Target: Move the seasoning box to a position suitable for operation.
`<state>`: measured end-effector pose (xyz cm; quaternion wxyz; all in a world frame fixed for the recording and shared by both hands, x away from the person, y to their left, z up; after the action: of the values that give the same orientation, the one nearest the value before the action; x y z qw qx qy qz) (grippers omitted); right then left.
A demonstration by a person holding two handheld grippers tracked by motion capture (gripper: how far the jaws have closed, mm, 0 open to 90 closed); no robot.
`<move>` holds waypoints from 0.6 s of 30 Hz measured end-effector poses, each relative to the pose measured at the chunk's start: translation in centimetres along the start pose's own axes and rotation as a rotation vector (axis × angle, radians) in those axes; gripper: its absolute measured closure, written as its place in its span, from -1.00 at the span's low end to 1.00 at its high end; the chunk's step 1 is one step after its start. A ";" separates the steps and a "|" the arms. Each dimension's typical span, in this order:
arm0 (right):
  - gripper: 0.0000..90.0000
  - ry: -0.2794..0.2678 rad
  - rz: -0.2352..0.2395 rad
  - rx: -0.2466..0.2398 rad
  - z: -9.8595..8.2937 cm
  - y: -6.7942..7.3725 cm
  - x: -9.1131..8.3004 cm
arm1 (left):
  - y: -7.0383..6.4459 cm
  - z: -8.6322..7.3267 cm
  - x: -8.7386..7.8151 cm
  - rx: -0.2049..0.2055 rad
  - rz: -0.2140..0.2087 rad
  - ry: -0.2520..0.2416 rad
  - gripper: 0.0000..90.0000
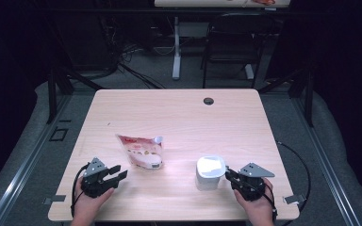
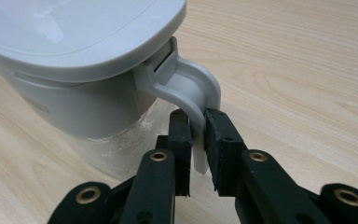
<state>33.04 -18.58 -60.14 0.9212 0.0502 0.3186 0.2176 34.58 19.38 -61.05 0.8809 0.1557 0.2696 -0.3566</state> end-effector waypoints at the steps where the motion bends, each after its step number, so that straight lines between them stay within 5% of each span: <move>1: 0.78 0.001 0.001 0.003 -0.1 0.1 -0.1 | -0.1 0.0 0.0 0.001 -0.009 0.003 0.33; 12: 0.66 -0.028 0.035 -0.032 0.1 0.7 -1.3 | -0.5 0.3 0.3 0.017 -0.026 0.010 0.34; 18: 0.65 -0.053 0.068 0.004 0.9 0.8 -2.7 | -0.5 0.3 0.3 0.015 -0.028 0.011 0.36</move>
<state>31.40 -19.00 -57.75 0.9213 0.0684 0.2925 0.2468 34.50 18.66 -61.01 0.8730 0.1605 0.2741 -0.3701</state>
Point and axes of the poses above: each handheld gripper's, and its own axes: x roughly forward along the jaws, z roughly out of its top, y roughly to its left, the point moved 10 cm from there along x, roughly forward along the jaws, and after that the axes turned 14 degrees about x, right-handed, at the moved point
